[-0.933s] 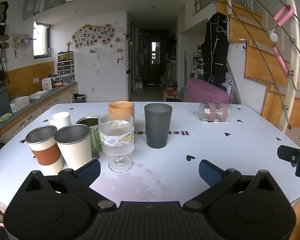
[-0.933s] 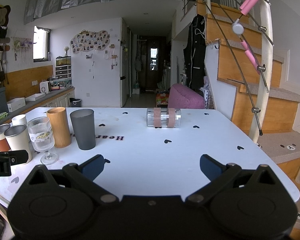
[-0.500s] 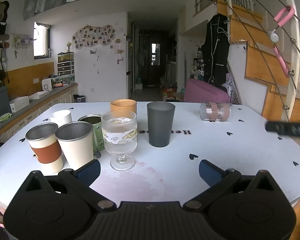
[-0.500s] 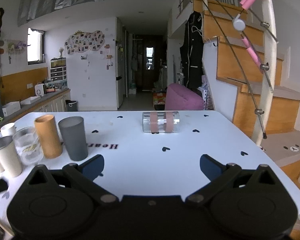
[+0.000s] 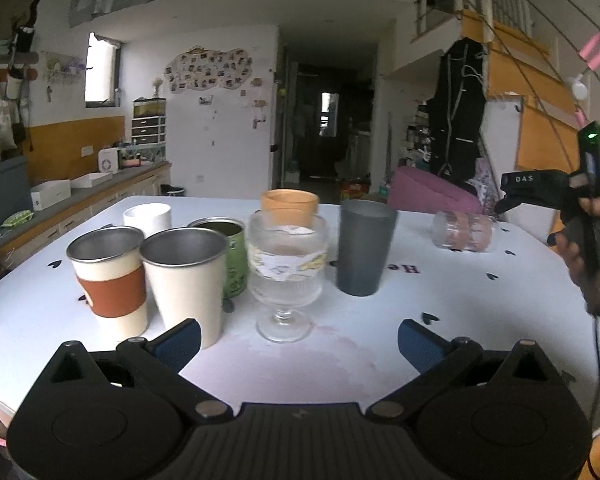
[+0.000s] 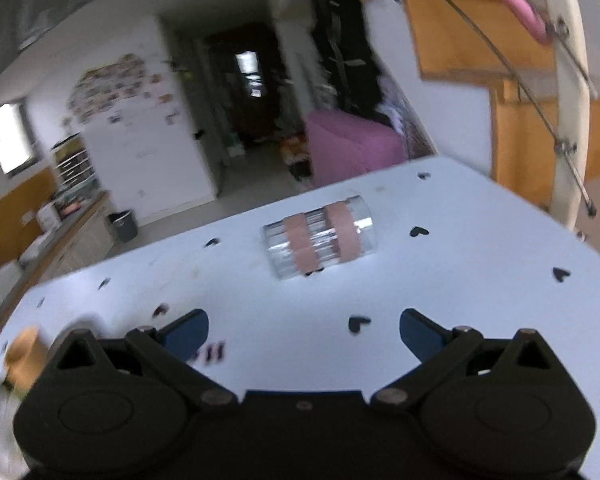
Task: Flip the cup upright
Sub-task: 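Reach the right gripper to the lying banded glass and grasp its body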
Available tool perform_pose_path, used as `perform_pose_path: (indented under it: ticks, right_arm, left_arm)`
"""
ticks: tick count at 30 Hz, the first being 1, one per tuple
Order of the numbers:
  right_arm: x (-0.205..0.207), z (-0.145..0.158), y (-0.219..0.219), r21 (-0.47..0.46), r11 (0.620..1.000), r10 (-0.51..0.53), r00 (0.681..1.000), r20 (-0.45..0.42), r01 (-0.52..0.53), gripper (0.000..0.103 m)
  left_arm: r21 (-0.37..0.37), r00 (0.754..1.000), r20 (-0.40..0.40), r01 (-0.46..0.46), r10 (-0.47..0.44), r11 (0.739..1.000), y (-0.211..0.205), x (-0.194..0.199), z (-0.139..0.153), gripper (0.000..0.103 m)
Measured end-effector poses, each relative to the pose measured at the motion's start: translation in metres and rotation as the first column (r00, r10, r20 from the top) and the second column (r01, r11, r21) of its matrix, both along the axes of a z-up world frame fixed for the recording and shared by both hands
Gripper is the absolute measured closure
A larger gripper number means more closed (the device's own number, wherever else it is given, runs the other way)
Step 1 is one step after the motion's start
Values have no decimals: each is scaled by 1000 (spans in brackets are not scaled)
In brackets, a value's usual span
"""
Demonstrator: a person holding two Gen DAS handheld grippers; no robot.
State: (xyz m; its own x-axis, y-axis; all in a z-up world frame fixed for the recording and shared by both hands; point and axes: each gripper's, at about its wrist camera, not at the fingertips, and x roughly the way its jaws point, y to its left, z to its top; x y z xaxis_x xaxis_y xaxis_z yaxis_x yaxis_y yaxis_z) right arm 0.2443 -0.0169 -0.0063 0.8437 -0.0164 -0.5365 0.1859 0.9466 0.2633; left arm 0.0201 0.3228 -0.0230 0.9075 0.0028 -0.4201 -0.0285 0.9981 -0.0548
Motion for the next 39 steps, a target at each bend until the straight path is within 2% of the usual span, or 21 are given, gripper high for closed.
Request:
perform_pose_path:
  ticks: [3, 6, 10, 15, 19, 23, 25, 27, 30, 32, 39]
  right_arm:
    - [45, -9, -7, 76, 995, -62, 996, -62, 66, 1]
    - [82, -18, -18, 223, 968, -90, 989, -118, 115, 2]
    - [126, -33, -24, 349, 909, -180, 970, -161, 226, 4]
    - [168, -47, -28, 483, 801, -278, 934, -225, 354, 6]
    - [192, -57, -22, 520, 738, -330, 902, -277, 430, 7]
    - [206, -70, -23, 554, 652, -379, 856, -353, 517, 10]
    - [212, -75, -26, 547, 634, -400, 837, -373, 546, 10]
    - [217, -81, -30, 533, 628, -411, 823, -391, 567, 8]
    - [219, -82, -38, 547, 640, -393, 841, -371, 540, 16]
    - [221, -82, -43, 560, 646, -361, 854, -374, 519, 16]
    - [216, -82, -54, 549, 743, -206, 911, -357, 383, 18]
  left_arm:
    - [-7, 1000, -3, -22, 22, 1000, 11, 7, 2, 0]
    - [-11, 999, -10, -49, 49, 999, 19, 16, 4, 0]
    - [-12, 997, -14, -70, 70, 997, 25, 26, 6, 0]
    - [-6, 995, -30, -96, 96, 995, 29, 39, 7, 0]
    - [-7, 995, -42, -95, 95, 995, 29, 47, 7, 0]
    - [-10, 994, -50, -100, 99, 995, 30, 55, 9, 0]
    - [-6, 993, -55, -103, 103, 995, 29, 58, 9, 0]
    - [-4, 993, -57, -104, 104, 995, 28, 60, 10, 0]
    - [0, 994, -56, -99, 99, 995, 24, 61, 11, 0]
    - [1, 995, -55, -88, 88, 996, 21, 61, 12, 0]
    - [1, 997, -42, -66, 66, 998, 12, 55, 15, 0]
